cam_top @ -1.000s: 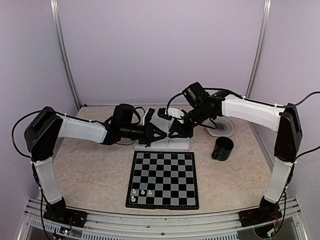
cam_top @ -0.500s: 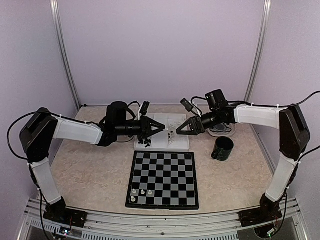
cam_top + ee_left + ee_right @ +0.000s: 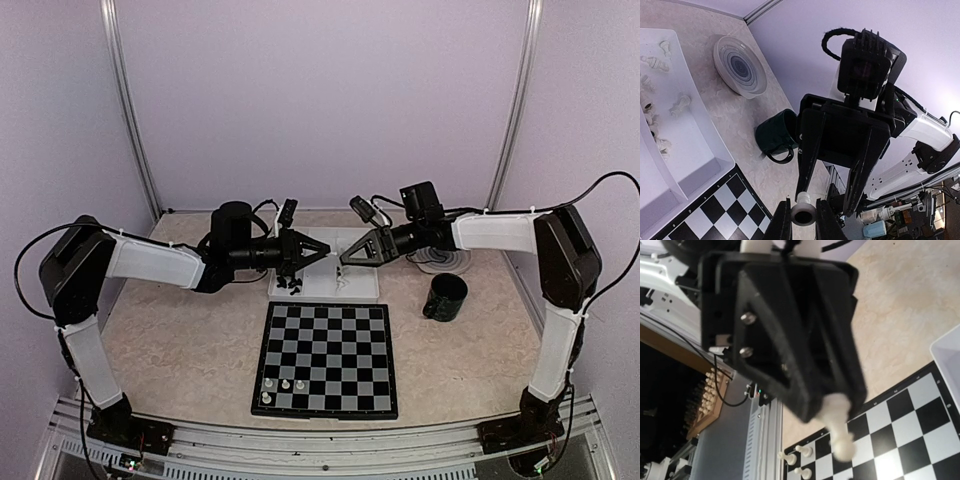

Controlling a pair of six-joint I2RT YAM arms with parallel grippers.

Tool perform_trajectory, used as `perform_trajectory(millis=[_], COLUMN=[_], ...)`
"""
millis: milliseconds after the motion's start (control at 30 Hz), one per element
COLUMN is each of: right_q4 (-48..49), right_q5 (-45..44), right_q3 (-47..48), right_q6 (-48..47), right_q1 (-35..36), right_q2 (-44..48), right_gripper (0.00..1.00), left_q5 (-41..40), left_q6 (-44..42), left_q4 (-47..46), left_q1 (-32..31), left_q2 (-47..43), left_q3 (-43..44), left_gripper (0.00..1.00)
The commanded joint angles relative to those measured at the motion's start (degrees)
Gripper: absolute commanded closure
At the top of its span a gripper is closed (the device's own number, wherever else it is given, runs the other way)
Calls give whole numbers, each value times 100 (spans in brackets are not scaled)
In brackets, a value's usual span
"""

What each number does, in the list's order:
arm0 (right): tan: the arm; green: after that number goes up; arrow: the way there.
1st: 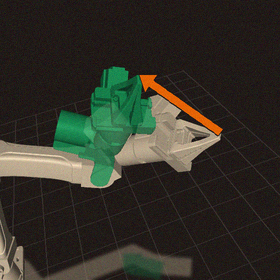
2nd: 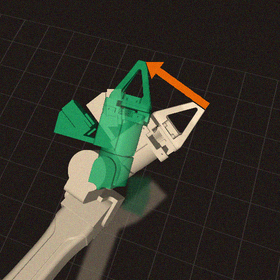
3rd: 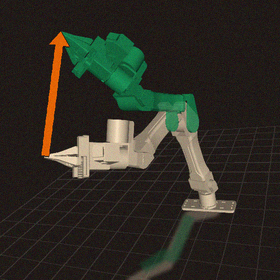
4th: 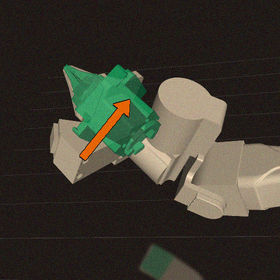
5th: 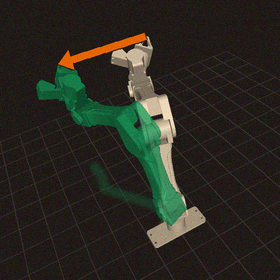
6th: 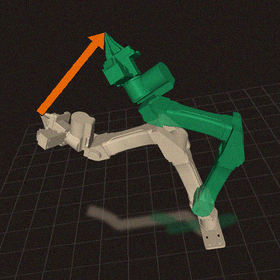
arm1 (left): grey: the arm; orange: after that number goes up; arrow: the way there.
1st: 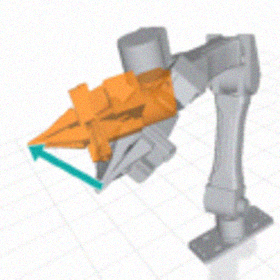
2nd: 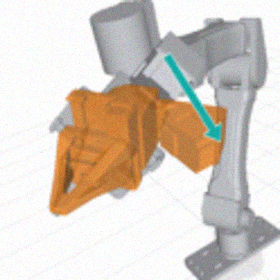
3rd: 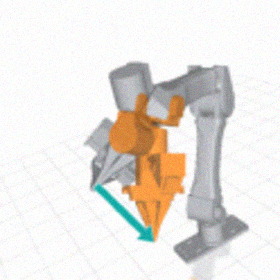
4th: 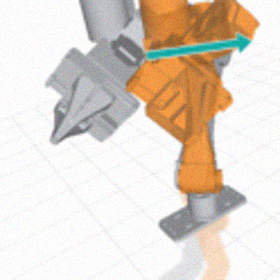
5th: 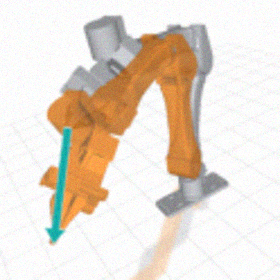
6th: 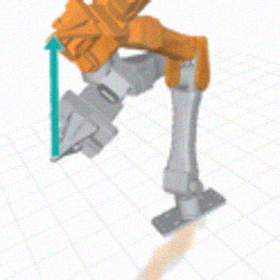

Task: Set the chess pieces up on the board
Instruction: Pass from the left arm to the right

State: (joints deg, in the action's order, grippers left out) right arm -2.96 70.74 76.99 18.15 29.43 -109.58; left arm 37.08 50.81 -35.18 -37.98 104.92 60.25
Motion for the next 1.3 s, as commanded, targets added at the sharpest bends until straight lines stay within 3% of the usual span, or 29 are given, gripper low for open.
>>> perform_trajectory(millis=[0, 500, 800, 1033, 1133, 1267], right_q4=[249, 750, 567, -1083, -1731, -2603], right_q5=[51, 181, 0, -1084, -1762, -2809], right_q3=[212, 272, 304, 693, 800, 917], right_q6=[272, 778, 540, -998, -1817, -2980], right_q1=[54, 54, 54, 58, 99, 349], right_q2=[-162, -390, -347, -56, 220, 598], right_gripper=[61, 76, 97, 100, 100, 100], left_q5=[64, 121, 109, -196, -373, -546], left_q6=[8, 63, 31, -729, -1311, -2004], left_q4=[-177, -127, 4, 1157, 1954, 2985], left_q1=[-42, -139, -149, 167, 472, 946], left_q2=[-95, 93, 159, -205, -648, -1101], left_q3=[-44, 126, 178, 265, 330, 501], left_gripper=[90, 90, 89, 56, 49, 45])
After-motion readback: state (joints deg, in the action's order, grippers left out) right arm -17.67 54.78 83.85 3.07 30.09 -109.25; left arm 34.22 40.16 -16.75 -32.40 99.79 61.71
